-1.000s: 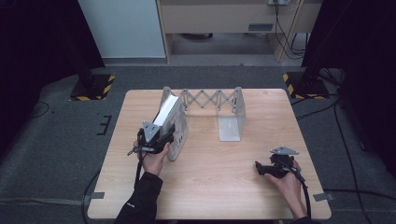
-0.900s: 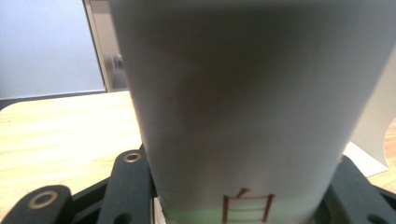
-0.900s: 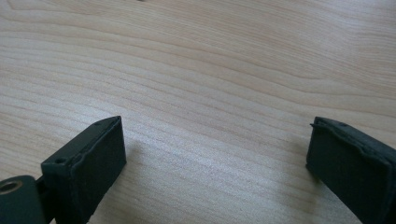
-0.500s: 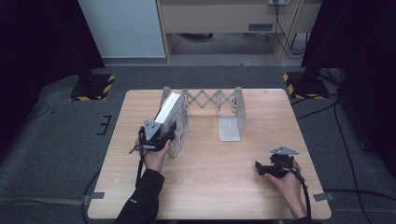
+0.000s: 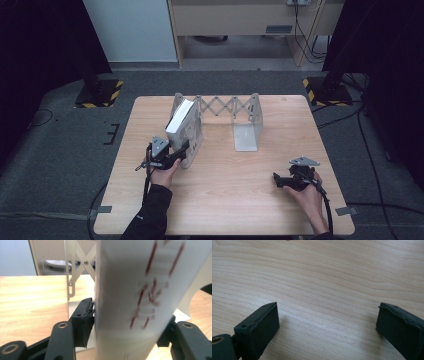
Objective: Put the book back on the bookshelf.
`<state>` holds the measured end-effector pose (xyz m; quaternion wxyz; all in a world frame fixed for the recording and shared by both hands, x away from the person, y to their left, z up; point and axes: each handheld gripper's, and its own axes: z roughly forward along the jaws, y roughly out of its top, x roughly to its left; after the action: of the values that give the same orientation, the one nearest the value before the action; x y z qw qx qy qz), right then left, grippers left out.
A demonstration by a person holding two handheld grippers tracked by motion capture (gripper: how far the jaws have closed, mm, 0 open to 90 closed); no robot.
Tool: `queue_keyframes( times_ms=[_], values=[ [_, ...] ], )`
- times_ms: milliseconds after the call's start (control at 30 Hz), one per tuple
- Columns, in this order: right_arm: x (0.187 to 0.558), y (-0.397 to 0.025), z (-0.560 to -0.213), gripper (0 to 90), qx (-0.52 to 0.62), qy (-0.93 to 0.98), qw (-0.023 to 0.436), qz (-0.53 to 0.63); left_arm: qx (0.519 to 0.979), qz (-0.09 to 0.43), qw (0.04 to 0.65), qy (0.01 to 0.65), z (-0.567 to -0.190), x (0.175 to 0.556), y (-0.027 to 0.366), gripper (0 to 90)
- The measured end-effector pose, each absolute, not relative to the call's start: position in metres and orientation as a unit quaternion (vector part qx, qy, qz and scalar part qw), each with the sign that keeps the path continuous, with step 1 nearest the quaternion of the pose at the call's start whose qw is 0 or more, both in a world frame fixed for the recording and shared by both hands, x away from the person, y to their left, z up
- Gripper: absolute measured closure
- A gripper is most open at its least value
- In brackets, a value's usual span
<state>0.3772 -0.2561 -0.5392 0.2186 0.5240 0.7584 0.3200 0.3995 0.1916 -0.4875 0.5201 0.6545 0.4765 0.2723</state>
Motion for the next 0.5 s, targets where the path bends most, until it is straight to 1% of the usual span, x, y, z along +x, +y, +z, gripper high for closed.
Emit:
queue_keyframes(
  times_ms=[167, 267, 500],
  values=[
    [0.3772, -0.2562, -0.5392, 5.0, 0.524, 0.759, 0.219, 0.320, 0.664, 0.283, 0.508, 0.470, -0.4895, 0.4001, 0.1900, 48.7],
    [0.3772, -0.2561, -0.5392, 5.0, 0.524, 0.758, 0.218, 0.320, 0.668, 0.299, 0.496, 0.467, -0.4883, 0.3992, 0.1879, 50.7],
    [0.3772, -0.2561, -0.5391, 5.0, 0.524, 0.758, 0.218, 0.320, 0.666, 0.311, 0.486, 0.474, -0.4858, 0.4013, 0.1845, 51.3]
  ],
)
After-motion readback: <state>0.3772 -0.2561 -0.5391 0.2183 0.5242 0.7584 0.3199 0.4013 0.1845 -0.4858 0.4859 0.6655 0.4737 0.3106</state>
